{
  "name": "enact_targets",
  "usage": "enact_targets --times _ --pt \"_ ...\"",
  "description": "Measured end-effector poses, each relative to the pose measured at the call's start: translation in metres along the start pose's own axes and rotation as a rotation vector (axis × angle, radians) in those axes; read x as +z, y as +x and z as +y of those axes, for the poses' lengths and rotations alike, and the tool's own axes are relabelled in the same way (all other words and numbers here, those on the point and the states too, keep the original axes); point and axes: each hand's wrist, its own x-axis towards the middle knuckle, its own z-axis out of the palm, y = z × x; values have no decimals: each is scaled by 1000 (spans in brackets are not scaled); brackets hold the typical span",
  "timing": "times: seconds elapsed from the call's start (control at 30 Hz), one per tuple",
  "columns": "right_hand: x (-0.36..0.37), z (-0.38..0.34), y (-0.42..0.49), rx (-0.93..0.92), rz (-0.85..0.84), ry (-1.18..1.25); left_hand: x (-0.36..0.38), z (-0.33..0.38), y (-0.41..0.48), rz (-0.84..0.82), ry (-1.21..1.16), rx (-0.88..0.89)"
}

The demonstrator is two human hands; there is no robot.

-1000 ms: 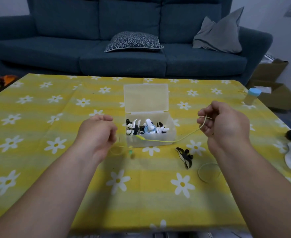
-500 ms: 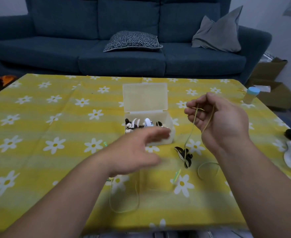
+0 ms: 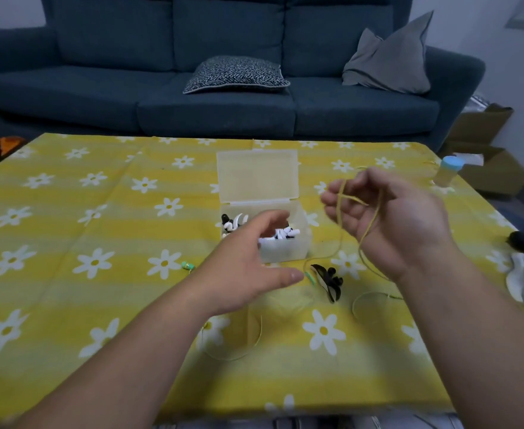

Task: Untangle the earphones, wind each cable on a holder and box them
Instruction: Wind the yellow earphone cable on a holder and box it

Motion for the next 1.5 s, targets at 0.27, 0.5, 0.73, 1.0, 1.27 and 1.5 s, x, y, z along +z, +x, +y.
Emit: enact_targets --times 0.27,0.5,0.73,1.0,1.27,1.5 --pt "-3 2 9 -51 245 -17 7 7 4 -7 -226 -158" --pt "-65 -13 39 -7 793 -166 -29 -5 1 85 -22 -217" --pt "-32 6 20 -111 387 -1119 -25 17 -4 46 -100 26" --pt "12 25 -11 -22 -361 -870 -28 21 0 119 -192 2" --pt "-18 4 17 -80 396 -212 -40 2 2 173 -160 -149" --pt "-56 13 37 47 644 -460 -37 -1 -1 30 -2 -268"
